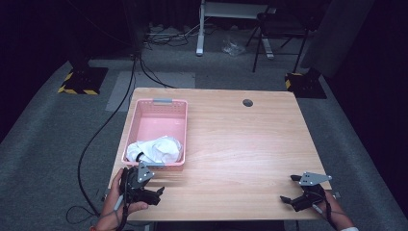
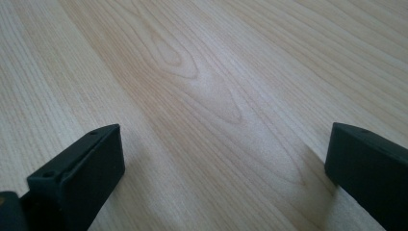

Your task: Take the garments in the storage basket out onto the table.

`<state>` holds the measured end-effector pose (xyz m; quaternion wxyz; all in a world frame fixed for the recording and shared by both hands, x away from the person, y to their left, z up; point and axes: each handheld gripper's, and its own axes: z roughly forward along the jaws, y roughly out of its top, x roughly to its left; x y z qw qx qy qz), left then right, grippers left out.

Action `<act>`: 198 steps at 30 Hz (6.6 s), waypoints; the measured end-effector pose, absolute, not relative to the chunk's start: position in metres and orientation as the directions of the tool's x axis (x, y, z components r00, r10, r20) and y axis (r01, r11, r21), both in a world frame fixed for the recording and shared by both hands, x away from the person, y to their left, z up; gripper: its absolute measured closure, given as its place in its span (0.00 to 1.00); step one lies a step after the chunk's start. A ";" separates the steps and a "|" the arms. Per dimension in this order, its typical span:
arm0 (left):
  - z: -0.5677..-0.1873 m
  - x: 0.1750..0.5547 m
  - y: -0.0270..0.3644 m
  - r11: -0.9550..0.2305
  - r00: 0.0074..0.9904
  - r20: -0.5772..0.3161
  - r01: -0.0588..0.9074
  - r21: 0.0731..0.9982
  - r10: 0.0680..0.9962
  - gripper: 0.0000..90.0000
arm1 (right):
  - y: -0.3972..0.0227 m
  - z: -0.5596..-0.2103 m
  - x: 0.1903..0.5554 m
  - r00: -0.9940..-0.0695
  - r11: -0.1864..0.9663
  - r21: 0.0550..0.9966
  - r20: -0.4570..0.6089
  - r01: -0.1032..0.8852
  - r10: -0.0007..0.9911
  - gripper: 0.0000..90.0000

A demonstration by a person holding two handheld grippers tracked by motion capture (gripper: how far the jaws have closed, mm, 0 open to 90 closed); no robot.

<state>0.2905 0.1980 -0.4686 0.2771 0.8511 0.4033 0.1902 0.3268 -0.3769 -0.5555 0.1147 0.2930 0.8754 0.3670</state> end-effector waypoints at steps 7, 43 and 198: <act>-0.465 0.296 0.196 -0.529 0.604 0.113 0.574 0.625 0.789 0.03 | -0.377 -0.555 0.327 -0.802 0.558 0.710 0.015 0.429 0.598 0.00; -0.443 0.327 0.184 -0.519 0.618 0.109 0.537 0.665 0.779 0.04 | -0.377 -0.555 0.327 -0.803 0.559 0.710 0.015 0.429 0.596 0.00; -0.489 0.459 0.171 -0.735 0.741 0.078 0.638 0.230 0.667 0.70 | -0.377 -0.556 0.328 -0.806 0.561 0.711 0.015 0.424 0.591 0.00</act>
